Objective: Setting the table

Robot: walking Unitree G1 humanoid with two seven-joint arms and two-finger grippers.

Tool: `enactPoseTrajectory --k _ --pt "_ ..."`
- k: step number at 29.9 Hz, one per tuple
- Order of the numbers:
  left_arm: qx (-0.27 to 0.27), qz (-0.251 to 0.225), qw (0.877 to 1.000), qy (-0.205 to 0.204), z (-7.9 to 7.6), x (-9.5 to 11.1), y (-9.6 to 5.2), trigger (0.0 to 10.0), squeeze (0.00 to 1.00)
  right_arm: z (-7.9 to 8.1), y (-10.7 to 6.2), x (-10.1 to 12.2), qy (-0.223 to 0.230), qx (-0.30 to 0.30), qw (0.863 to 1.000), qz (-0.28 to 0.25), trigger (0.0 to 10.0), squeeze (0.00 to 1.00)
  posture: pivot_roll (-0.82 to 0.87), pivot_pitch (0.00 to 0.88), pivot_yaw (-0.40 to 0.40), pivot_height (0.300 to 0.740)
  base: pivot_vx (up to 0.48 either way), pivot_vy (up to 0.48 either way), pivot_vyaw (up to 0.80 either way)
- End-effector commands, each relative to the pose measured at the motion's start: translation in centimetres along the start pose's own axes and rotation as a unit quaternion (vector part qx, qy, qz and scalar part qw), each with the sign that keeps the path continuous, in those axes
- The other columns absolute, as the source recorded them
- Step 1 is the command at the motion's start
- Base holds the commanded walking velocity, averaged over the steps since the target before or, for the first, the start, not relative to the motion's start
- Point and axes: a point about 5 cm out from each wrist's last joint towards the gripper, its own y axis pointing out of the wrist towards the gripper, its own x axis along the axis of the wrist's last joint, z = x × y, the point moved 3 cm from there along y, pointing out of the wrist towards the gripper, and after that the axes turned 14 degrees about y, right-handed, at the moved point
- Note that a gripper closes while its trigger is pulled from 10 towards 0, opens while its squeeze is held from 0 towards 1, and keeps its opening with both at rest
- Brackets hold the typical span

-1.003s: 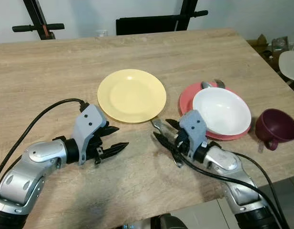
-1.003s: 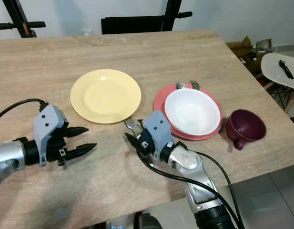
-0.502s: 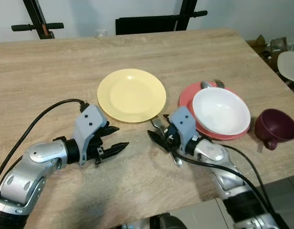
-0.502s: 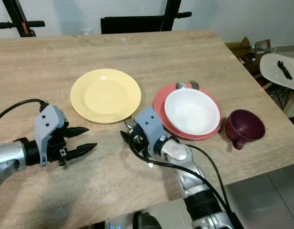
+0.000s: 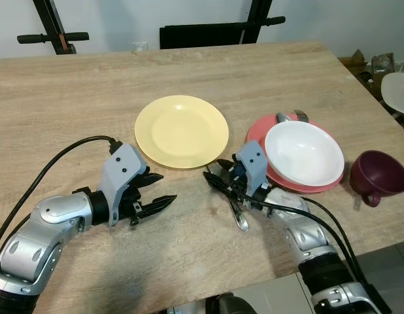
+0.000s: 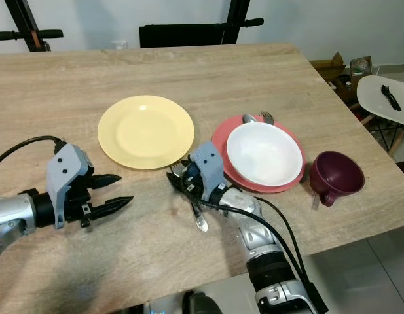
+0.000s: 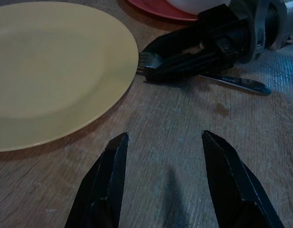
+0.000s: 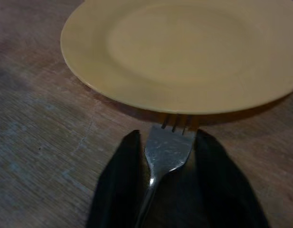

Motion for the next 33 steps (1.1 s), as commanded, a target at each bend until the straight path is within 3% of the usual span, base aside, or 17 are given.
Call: enactPoseTrajectory --k 1,3,9,16,18,19,20,23,25,28,33 --pt "-0.006 0.008 1.000 -0.003 -0.4 -0.4 0.1 10.0 0.00 -0.1 -0.7 -3.4 0.050 -0.006 0.997 0.055 0.0 0.00 -0.04 0.125 0.012 0.740 0.000 0.000 0.00" --pt "-0.006 0.008 1.000 -0.003 -0.4 -0.4 0.2 10.0 0.00 0.0 -0.7 -3.3 0.068 -0.001 0.997 0.047 0.0 0.00 -0.04 0.124 0.012 0.740 0.000 0.000 0.00" --pt "-0.005 0.008 1.000 -0.003 -0.4 -0.5 0.2 10.0 0.00 0.6 -0.7 -2.9 0.065 0.016 0.997 0.040 0.0 0.00 -0.04 0.126 0.011 0.740 0.000 0.000 0.00" --pt "0.012 0.007 1.000 -0.005 -0.2 -0.5 0.3 10.0 0.00 1.5 -0.9 -0.7 0.058 0.029 0.998 -0.004 0.0 0.00 -0.04 0.131 0.009 0.740 0.000 0.000 0.00" --pt "0.045 0.005 0.999 -0.011 0.4 -0.6 0.6 10.0 0.00 1.9 -1.6 1.1 0.063 0.023 0.997 -0.040 0.0 0.00 -0.04 0.135 0.008 0.740 0.000 0.000 0.00" --pt "0.063 0.005 0.998 -0.014 0.7 -0.6 0.8 10.0 0.00 2.2 -2.0 1.9 0.066 0.022 0.996 -0.057 2.4 0.00 -0.05 0.136 0.009 0.740 0.000 0.000 0.00" --pt "0.078 0.004 0.997 -0.018 1.0 -0.5 0.9 10.0 0.00 2.4 -2.5 2.5 0.069 0.020 0.995 -0.070 10.0 0.00 -0.05 0.139 0.010 0.740 0.000 0.000 0.00" --pt "0.096 0.002 0.995 -0.025 1.3 -0.4 1.0 10.0 0.00 2.8 -3.2 3.4 0.078 0.019 0.993 -0.090 10.0 0.00 -0.05 0.140 0.013 0.740 0.000 0.000 0.00" --pt "0.116 -0.008 0.992 -0.041 1.8 -0.1 1.2 10.0 0.00 3.5 -4.8 4.9 0.093 0.010 0.987 -0.128 10.0 0.00 -0.06 0.145 0.020 0.740 0.000 0.000 0.00" --pt "0.121 -0.013 0.991 -0.051 1.9 0.1 1.3 10.0 0.00 3.9 -5.7 5.9 0.106 0.005 0.983 -0.152 10.0 0.00 -0.07 0.145 0.022 0.740 0.000 0.000 0.00" --pt "0.119 -0.013 0.992 -0.052 1.8 0.1 1.5 10.0 0.00 4.2 -6.2 7.7 0.122 -0.001 0.974 -0.188 10.0 0.00 -0.07 0.150 0.032 0.740 0.000 0.000 0.00"
